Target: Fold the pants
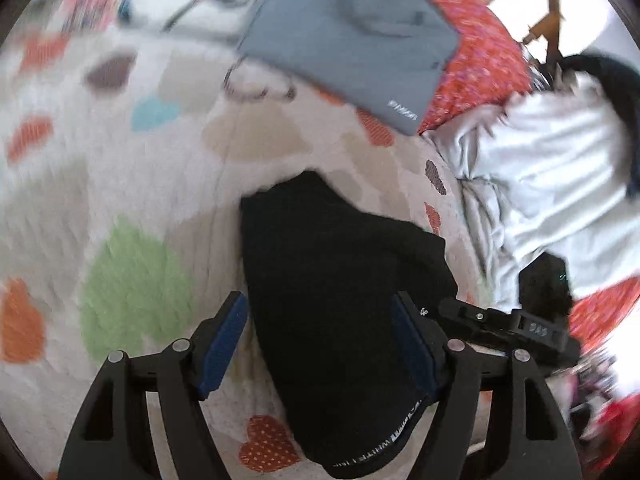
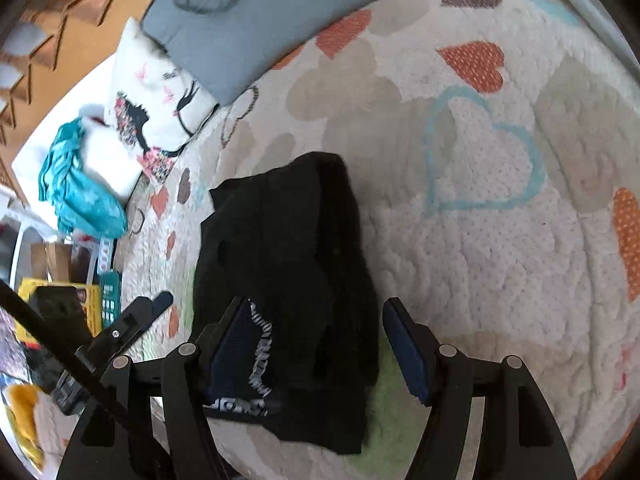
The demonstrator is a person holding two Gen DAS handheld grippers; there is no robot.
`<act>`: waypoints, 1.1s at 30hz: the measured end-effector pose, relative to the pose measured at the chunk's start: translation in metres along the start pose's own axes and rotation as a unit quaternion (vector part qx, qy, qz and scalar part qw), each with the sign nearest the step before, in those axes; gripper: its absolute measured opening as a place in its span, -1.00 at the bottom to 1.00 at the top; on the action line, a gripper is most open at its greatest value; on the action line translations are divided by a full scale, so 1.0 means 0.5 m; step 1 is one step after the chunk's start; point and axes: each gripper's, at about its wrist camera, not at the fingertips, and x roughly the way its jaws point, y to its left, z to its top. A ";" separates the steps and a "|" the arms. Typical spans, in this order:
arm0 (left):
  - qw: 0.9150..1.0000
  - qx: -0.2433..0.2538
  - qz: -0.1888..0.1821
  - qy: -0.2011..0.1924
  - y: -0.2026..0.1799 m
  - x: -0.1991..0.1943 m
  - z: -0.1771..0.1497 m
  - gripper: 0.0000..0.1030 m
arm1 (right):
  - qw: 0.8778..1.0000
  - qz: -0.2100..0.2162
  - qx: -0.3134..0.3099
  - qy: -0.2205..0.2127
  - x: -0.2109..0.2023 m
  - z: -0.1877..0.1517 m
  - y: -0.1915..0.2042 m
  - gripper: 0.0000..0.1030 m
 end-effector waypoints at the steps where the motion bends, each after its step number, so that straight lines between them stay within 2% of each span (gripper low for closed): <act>1: 1.000 -0.019 -0.013 0.013 0.014 0.013 -0.001 0.41 | 1.000 0.006 0.008 0.001 0.006 0.003 -0.005 0.42; 4: 0.997 -0.040 -0.044 0.051 0.029 0.053 -0.009 0.41 | 0.999 0.034 0.025 0.004 0.026 0.017 -0.014 0.48; 6: 0.997 -0.031 -0.047 0.052 0.026 0.068 -0.012 0.43 | 0.998 0.055 0.029 0.001 0.037 0.025 -0.017 0.60; 9: 0.996 -0.025 -0.066 0.046 0.016 0.080 -0.005 0.71 | 0.996 0.090 0.028 -0.008 0.053 0.029 -0.011 0.73; 11: 0.994 -0.032 -0.092 0.044 0.016 0.094 0.004 0.97 | 0.995 0.100 0.019 -0.013 0.061 0.031 -0.003 0.76; 13: 0.993 -0.046 -0.102 0.036 0.019 0.104 0.014 0.99 | 0.994 0.104 0.008 -0.016 0.073 0.035 0.008 0.77; 19: 0.992 -0.071 -0.102 0.032 0.017 0.118 0.036 0.99 | 0.995 0.098 0.003 -0.014 0.099 0.052 0.039 0.78; 23: 0.994 -0.061 -0.087 0.033 0.010 0.110 0.032 0.99 | 0.995 0.097 0.017 -0.009 0.099 0.056 0.039 0.78; 27: 0.997 -0.048 -0.055 0.023 0.003 0.079 0.026 0.96 | 0.995 0.090 0.032 -0.009 0.077 0.061 0.035 0.72; 30: 1.000 -0.027 -0.015 0.001 -0.004 0.047 0.025 0.95 | 0.998 0.055 0.009 -0.035 0.039 0.065 0.043 0.72; 33: 0.998 0.015 0.045 -0.032 -0.025 0.010 0.028 0.87 | 0.996 0.018 -0.029 -0.079 -0.014 0.063 0.068 0.71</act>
